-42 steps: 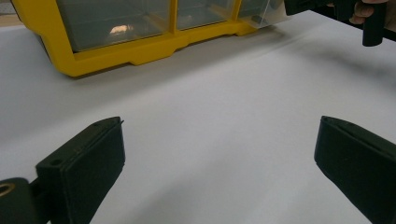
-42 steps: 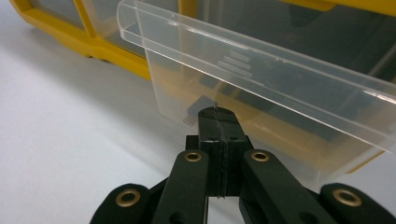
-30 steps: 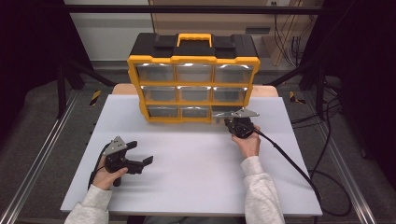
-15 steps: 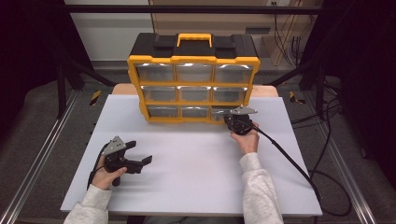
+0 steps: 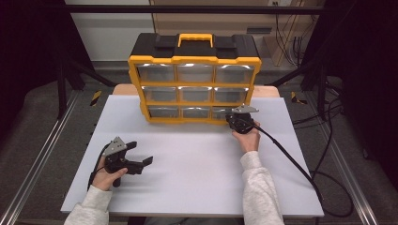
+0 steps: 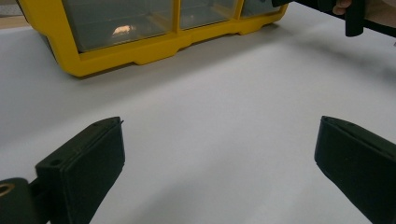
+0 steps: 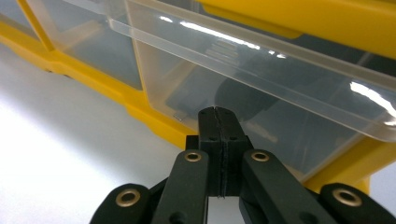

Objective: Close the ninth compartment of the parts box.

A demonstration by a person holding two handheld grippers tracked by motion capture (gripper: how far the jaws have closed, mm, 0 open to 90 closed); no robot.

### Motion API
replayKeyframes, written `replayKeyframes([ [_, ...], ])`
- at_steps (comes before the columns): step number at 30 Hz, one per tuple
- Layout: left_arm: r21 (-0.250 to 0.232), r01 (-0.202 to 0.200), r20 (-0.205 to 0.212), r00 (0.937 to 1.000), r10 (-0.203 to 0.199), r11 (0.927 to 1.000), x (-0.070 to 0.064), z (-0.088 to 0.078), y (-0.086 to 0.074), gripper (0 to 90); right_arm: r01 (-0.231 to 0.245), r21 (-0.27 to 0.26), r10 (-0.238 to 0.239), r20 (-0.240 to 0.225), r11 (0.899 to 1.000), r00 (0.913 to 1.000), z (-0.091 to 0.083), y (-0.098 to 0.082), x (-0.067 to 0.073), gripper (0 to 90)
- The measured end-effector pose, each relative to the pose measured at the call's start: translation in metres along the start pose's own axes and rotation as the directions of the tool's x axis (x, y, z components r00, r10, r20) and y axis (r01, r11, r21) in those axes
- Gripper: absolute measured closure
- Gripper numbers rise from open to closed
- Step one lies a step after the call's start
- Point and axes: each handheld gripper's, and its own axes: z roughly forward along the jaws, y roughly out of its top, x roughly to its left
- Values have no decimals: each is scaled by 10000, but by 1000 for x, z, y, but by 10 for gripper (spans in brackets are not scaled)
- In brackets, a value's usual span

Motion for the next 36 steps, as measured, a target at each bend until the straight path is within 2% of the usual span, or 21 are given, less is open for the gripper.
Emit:
replayKeyframes([
  [15,-10,-2,7,10000,2,10000,0,0,0,12,-2,-12,2,244,10000,9997,3,3,-8,900],
  [20,-30,10,1,10000,-10,10000,0,-1,0,12,44,32,-45,225,10000,9997,0,3,-5,900],
  [27,-63,44,-3,10000,-44,10000,1,-1,0,12,255,65,-255,-50,9997,9997,-11,1,3,900],
  [36,-54,46,6,10000,-46,10000,1,-1,0,12,133,-261,-150,-677,9996,9976,-36,5,18,848],
])
